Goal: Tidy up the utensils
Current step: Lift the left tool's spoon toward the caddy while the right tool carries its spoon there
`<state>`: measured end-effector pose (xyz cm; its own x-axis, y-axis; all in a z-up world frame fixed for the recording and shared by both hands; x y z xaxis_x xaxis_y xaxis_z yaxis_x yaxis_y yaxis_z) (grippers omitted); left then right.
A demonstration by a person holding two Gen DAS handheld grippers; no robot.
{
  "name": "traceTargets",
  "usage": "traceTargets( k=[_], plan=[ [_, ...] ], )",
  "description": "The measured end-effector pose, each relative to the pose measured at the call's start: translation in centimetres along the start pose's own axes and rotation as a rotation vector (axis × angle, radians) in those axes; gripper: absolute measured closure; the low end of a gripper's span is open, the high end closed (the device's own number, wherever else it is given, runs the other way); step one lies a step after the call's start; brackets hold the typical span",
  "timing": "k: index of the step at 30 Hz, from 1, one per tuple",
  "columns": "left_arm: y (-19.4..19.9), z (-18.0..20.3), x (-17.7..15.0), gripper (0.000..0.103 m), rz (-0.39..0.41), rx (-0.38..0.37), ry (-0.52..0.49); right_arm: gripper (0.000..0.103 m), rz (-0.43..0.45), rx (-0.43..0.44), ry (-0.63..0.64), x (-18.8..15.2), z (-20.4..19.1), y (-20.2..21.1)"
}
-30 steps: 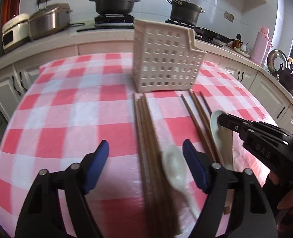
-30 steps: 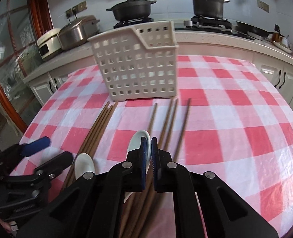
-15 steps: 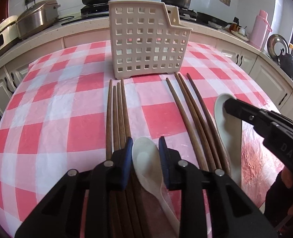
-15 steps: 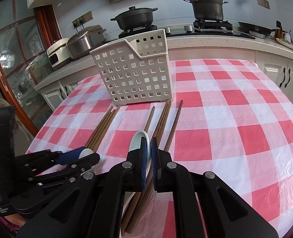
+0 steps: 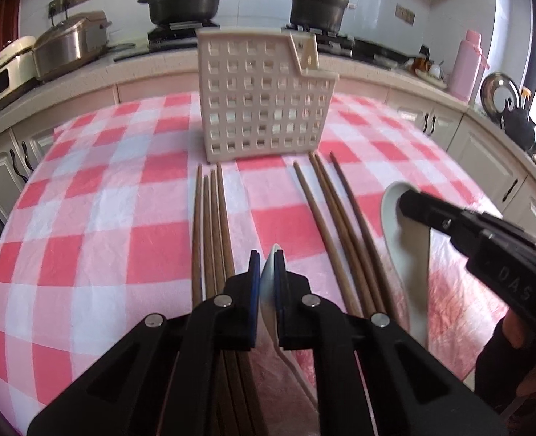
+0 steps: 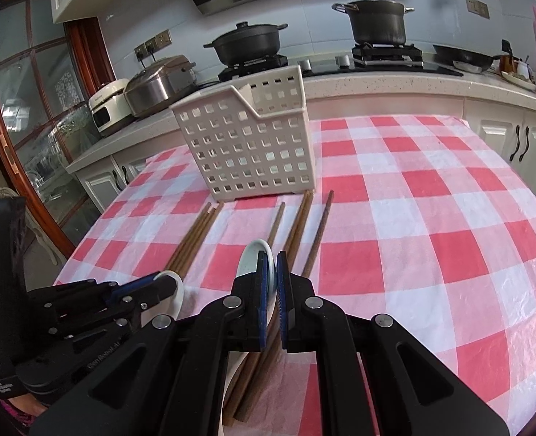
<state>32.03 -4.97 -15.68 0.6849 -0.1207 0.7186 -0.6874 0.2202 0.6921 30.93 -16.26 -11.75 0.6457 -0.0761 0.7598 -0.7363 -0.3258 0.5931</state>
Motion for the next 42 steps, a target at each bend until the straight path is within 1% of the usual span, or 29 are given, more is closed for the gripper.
traceTargets(
  k=[6, 11, 18, 27, 31, 34, 37, 40, 42],
  plan=[
    [2.4, -0.3, 1.9, 0.096, 0.087, 0.013, -0.004, 0.096, 0.046, 0.0, 0.03, 1.3, -1.0, 0.9],
    [3.6, -0.3, 3.3, 0.095, 0.136, 0.017, -0.02, 0.096, 0.086, -0.012, 0.039, 2.7, -1.3, 1.7],
    [3.9, 0.1, 3.4, 0.094, 0.147, 0.003, -0.029, 0.095, 0.097, -0.02, 0.046, 2.8, -1.6, 2.1],
    [5.1, 0.5, 4.2, 0.094, 0.185, 0.02, -0.048, 0.095, 0.124, -0.021, 0.049, 3.7, -1.7, 2.7],
    [5.4, 0.4, 4.6, 0.094, 0.191, 0.022, -0.048, 0.095, 0.119, -0.01, 0.028, 4.0, -1.5, 2.6],
    [5.5, 0.3, 4.8, 0.094, 0.195, 0.023, -0.049, 0.095, 0.128, -0.024, 0.039, 4.2, -1.6, 2.6],
    [5.6, 0.3, 5.2, 0.094, 0.201, 0.023, -0.05, 0.095, 0.131, -0.019, 0.019, 4.4, -1.3, 2.6],
    [5.8, 0.2, 5.8, 0.094, 0.212, 0.025, -0.055, 0.095, 0.153, -0.028, 0.041, 5.2, -1.4, 2.7],
    [5.9, 0.1, 6.4, 0.094, 0.22, 0.025, -0.059, 0.095, 0.163, -0.023, 0.024, 6.0, -1.2, 2.7]
  ],
)
Point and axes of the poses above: each gripper's, at about its wrist camera, not at the fingertips, and y roughly against the way its jaws point, z to its right, x to its top, the point moved 9 cm from there along -y, roughly the way its jaws point, and after that the axes turned 2 degrees about -y, right-handed, at the moved point
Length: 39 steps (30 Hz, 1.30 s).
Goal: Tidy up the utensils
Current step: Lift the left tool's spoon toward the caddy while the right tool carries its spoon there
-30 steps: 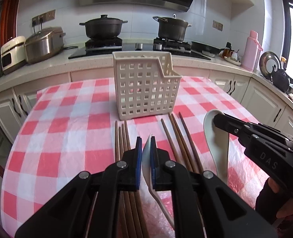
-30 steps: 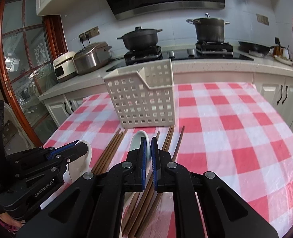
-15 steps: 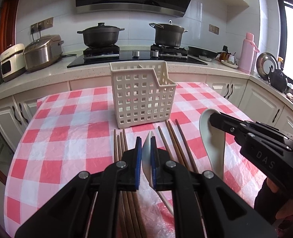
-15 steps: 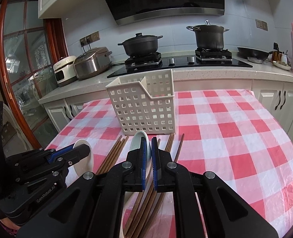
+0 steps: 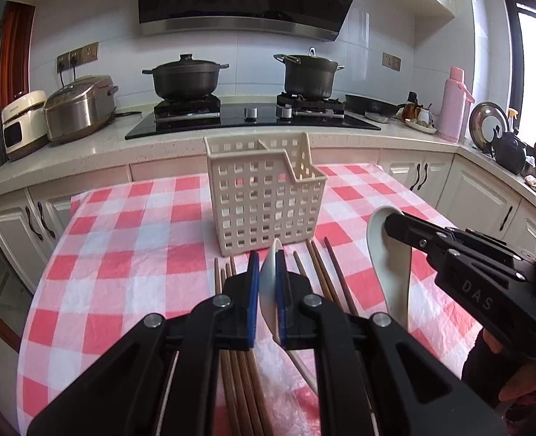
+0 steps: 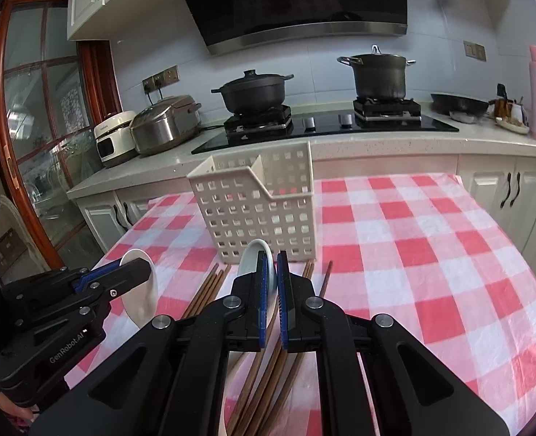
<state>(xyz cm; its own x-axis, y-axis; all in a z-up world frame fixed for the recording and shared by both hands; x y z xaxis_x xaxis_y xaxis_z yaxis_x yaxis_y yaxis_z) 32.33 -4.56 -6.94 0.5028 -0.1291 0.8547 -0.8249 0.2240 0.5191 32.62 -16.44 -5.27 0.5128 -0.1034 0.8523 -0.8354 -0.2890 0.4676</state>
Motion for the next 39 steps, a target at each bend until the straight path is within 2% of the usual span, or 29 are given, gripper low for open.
traceTargets(
  k=[10, 26, 39],
  plan=[
    [0.5, -0.8, 5.1, 0.094, 0.086, 0.016, -0.004, 0.095, 0.089, -0.031, 0.001, 4.7, 0.9, -1.1],
    [-0.7, -1.0, 11.8, 0.094, 0.173, 0.047, 0.008, 0.095, 0.149, -0.043, 0.017, 10.3, 1.4, -3.9],
    [-2.2, -1.8, 18.0, 0.094, 0.258, 0.175, 0.007, 0.095, 0.236, -0.06, 0.054, 15.3, 2.8, -7.2]
  ],
)
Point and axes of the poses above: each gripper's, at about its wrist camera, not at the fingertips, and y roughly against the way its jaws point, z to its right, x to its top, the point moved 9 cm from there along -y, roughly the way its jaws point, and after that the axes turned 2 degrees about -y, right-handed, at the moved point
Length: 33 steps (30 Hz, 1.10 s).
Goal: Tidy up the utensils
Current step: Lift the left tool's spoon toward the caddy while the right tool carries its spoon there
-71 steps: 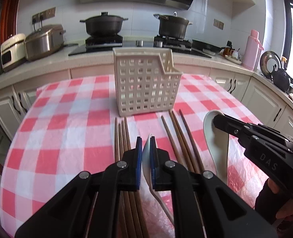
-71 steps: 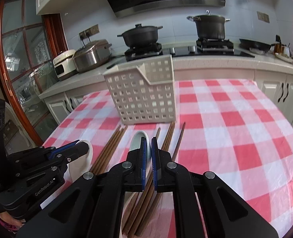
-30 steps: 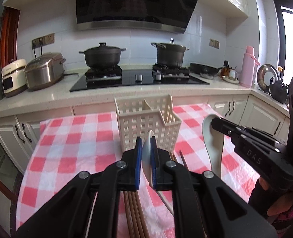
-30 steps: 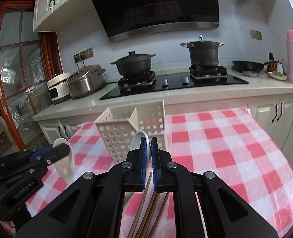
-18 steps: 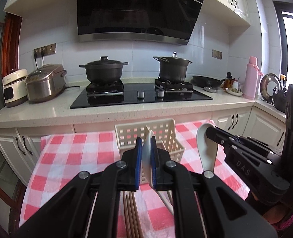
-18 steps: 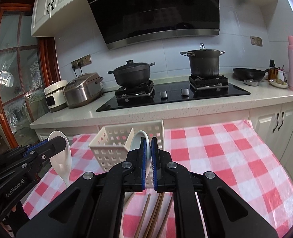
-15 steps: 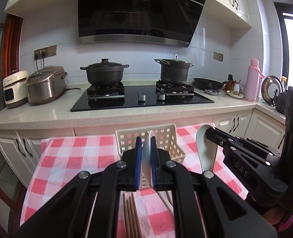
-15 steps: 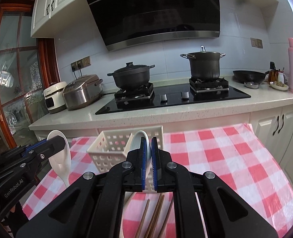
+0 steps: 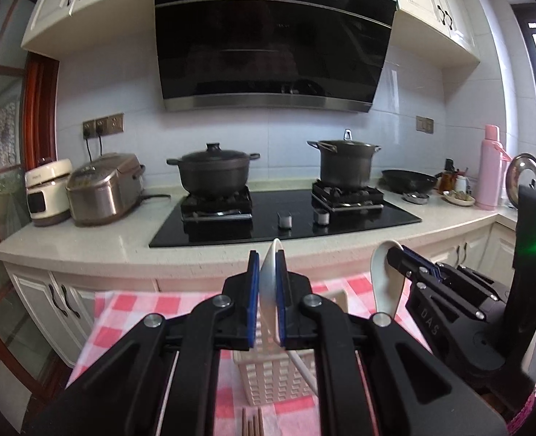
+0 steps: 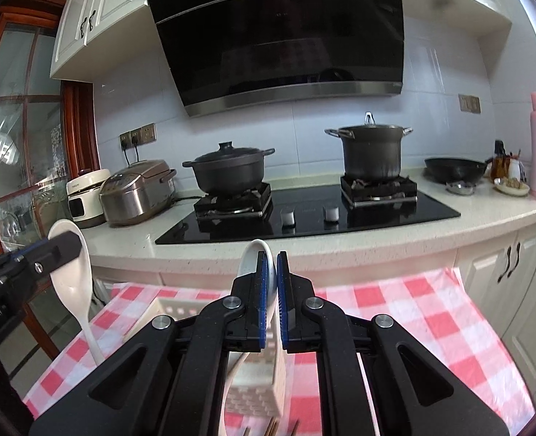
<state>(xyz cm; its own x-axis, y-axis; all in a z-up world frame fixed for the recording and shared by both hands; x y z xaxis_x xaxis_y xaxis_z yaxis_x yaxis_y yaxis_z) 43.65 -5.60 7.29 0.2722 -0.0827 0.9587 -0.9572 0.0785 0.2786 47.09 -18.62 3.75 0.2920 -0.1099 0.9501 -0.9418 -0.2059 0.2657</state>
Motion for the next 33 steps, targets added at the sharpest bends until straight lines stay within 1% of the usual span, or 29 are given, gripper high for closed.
traceTargets(
  k=[8, 14, 20, 27, 33],
  plan=[
    [-2.9, -1.2, 2.7, 0.094, 0.028, 0.061, 0.007, 0.095, 0.025, 0.021, 0.025, 0.9, -0.2, -3.1],
    [-5.1, -2.0, 3.9, 0.094, 0.055, 0.125, -0.028, 0.095, 0.049, 0.033, 0.039, 1.0, -0.7, -5.0],
    [-7.4, -3.1, 2.6, 0.094, 0.037, 0.175, -0.04, 0.095, 0.073, 0.034, 0.048, 0.1, -0.9, -6.1],
    [-9.4, -3.0, 0.5, 0.094, 0.004, 0.185, -0.047, 0.095, 0.059, 0.032, 0.053, -1.5, -0.7, -6.9],
    [-9.8, -3.0, -1.1, 0.094, -0.02, 0.195, -0.058, 0.095, 0.041, 0.046, 0.049, -2.7, -0.8, -7.2]
  ],
)
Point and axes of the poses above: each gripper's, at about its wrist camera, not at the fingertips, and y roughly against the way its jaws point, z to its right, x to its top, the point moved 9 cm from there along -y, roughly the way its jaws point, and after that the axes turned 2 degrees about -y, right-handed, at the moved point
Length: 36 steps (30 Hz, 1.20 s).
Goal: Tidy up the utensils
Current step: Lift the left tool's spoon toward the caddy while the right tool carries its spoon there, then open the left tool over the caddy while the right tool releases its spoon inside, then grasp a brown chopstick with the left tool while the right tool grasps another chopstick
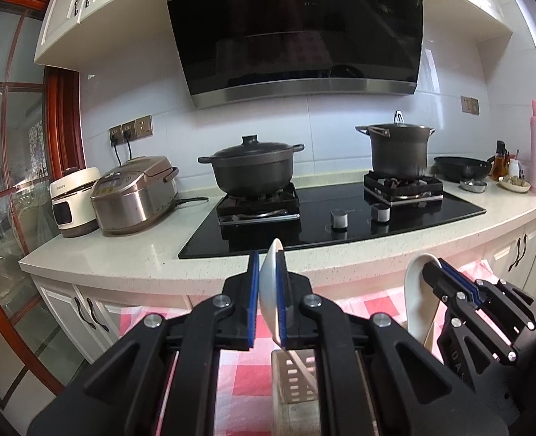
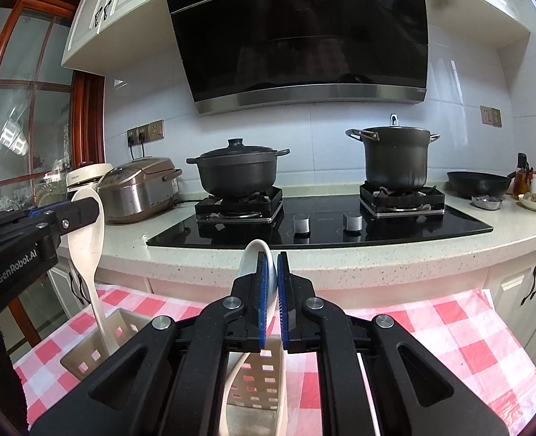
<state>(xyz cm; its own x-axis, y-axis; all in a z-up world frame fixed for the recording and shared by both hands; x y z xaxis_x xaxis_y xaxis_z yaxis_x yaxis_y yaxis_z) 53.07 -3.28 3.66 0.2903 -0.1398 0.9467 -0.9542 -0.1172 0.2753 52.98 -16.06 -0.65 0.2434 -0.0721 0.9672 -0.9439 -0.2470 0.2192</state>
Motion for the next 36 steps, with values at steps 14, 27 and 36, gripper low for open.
traceTargets(
  k=[14, 27, 36],
  plan=[
    [1.9, -0.8, -0.6, 0.072, 0.003, 0.01, 0.013, 0.083, -0.036, -0.005, -0.013, -0.5, 0.1, 1.7],
    [8.0, -2.8, -3.7, 0.046, -0.016, 0.013, 0.05, 0.054, -0.029, -0.026, -0.053, -0.9, 1.0, 8.6],
    [10.7, -4.5, -11.2, 0.017, -0.147, -0.028, 0.076, 0.054, -0.155, -0.058, -0.111, -7.0, 1.6, 13.2]
  ],
)
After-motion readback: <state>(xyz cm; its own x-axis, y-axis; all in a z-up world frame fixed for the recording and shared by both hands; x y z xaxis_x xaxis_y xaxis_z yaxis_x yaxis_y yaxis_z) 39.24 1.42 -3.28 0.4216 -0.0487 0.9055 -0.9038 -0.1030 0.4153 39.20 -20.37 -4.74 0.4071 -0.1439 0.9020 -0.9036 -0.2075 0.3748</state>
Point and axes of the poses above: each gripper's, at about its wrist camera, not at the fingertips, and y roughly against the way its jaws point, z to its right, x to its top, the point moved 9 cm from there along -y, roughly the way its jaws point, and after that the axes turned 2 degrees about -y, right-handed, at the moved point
